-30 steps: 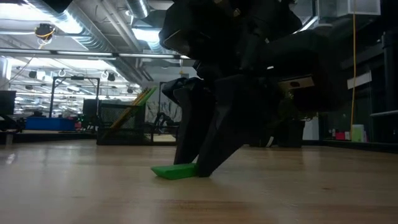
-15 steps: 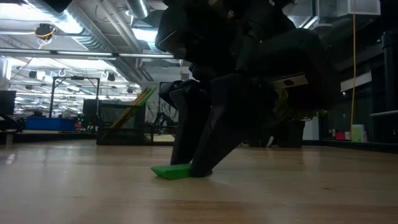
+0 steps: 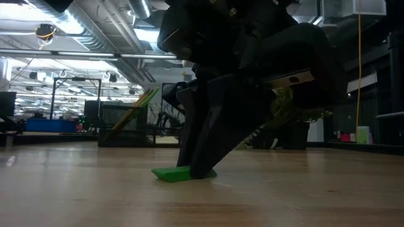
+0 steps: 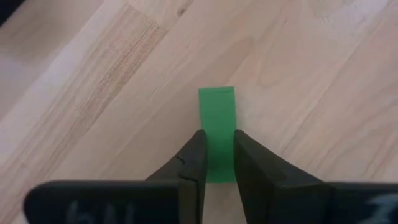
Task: Pick and place office supplies into organizer
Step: Put the green eraser into the desk organizer
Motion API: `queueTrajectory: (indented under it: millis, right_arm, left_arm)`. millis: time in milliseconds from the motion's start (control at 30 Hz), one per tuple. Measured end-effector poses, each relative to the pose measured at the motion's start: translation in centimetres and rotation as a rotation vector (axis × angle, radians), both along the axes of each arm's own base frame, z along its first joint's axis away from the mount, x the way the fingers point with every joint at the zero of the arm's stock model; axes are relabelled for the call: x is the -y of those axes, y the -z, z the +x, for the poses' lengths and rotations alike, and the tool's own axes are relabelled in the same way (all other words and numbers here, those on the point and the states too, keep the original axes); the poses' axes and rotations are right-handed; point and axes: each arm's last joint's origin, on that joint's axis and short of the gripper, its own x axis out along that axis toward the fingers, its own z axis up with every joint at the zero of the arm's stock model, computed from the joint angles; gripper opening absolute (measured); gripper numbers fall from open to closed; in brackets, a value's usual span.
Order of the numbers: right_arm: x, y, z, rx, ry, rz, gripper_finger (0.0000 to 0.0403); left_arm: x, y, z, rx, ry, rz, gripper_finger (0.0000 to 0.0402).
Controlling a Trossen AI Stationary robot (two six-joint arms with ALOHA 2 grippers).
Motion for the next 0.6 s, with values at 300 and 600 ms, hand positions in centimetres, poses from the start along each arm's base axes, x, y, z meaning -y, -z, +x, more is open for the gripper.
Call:
queueTrajectory:
  millis: [300, 600]
  right_arm:
    - [-0.3, -1.2, 0.7, -0.008, 0.000, -0.002, 0.0074]
    - [-0.6, -3.9, 1.6, -0.051, 0.000, -0.017, 0.0074]
  left_arm:
    - [0.0, 0.0, 0.0, -0.001, 0.001, 0.000, 0.0017]
    - [0.0, 0.0, 0.0, -0.001, 0.001, 0.001, 0.0017]
